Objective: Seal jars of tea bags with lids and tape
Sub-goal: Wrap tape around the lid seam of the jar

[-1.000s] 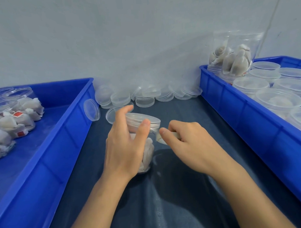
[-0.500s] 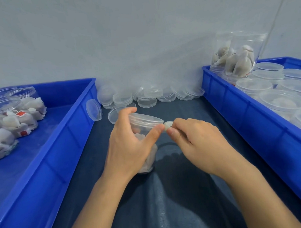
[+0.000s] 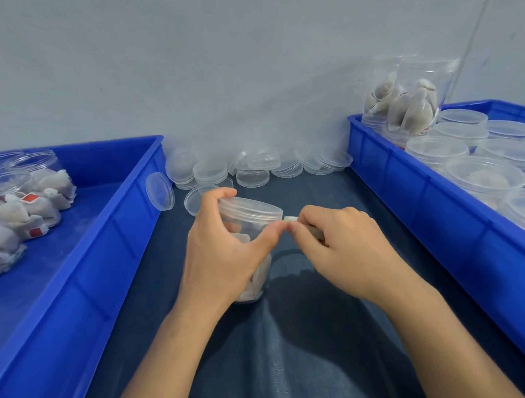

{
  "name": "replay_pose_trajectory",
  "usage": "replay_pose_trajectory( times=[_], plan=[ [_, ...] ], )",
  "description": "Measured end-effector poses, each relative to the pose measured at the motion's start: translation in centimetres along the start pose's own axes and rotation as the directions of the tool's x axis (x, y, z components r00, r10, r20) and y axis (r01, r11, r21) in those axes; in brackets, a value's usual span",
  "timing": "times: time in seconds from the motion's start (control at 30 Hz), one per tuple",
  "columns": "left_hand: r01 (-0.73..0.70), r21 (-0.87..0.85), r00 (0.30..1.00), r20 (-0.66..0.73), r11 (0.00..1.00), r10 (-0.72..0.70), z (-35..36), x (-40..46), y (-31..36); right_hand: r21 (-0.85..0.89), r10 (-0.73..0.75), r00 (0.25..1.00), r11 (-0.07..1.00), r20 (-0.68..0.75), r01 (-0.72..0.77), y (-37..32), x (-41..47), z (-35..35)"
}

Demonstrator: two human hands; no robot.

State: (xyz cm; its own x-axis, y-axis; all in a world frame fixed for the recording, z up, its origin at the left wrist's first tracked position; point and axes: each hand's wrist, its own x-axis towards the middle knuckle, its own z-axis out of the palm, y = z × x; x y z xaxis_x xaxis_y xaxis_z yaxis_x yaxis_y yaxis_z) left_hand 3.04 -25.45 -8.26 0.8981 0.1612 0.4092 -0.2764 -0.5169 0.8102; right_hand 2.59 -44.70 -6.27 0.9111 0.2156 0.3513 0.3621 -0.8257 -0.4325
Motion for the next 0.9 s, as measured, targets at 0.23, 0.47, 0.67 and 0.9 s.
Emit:
replay_pose_trajectory(
  times=[0.23, 0.47, 0.67, 0.9],
  plan=[
    [0.022, -0.001, 0.999, -0.028, 1.000, -0.022, -0.1, -0.1, 0.1, 0.098, -0.021, 1.000, 0.995, -0.019, 0.023, -0.1, 0.0, 0.5],
    [0.020, 0.061, 0.999, -0.027, 0.998, -0.018, 0.0, -0.2, 0.2, 0.070, -0.050, 0.995, 0.996, -0.082, 0.056, -0.2, 0.0, 0.7],
    [0.021, 0.090, 1.000, 0.017, 0.996, -0.022, -0.2, -0.7, 0.3, 0.040, -0.065, 0.984, 0.997, -0.165, 0.073, -0.7, -0.2, 0.7],
    [0.184, -0.211, 0.974, 0.173, 0.960, -0.148, -1.1, 0.2, -0.3, 0.229, -0.022, 0.976, 0.971, -0.216, 0.073, -0.9, -0.3, 0.1]
  ],
)
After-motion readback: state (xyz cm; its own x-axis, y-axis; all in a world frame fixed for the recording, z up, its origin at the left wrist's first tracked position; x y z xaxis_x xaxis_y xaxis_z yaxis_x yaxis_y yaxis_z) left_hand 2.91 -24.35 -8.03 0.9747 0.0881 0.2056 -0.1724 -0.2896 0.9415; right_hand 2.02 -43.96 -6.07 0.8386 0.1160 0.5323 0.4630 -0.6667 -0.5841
